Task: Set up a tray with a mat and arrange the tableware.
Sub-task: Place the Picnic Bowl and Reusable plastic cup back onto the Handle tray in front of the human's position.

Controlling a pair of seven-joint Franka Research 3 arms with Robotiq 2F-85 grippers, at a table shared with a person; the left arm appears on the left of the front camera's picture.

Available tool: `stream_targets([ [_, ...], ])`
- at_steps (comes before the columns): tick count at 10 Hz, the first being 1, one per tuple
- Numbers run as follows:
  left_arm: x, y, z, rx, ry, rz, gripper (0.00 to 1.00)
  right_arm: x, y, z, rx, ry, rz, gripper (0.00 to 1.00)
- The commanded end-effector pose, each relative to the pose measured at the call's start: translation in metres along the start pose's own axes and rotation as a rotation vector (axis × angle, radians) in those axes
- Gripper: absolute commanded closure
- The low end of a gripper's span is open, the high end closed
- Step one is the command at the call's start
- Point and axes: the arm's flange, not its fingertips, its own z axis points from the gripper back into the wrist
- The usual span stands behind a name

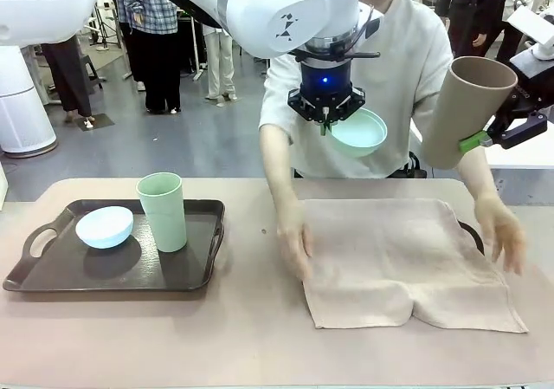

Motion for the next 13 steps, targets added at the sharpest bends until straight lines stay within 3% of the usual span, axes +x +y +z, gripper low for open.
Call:
stream_targets([
  [1,0.0002,0.0027,0.0029,-0.001,0.000,-0.009,1.00,-0.0009,-0.0003,-0.0022,-0.003,-0.003,0.001,0.90],
  [13,0.0002,0.0027,0.0029,-0.001,0.000,-0.009,1.00,-0.0009,-0.0003,-0.0022,-0.003,-0.003,0.001,0.90],
])
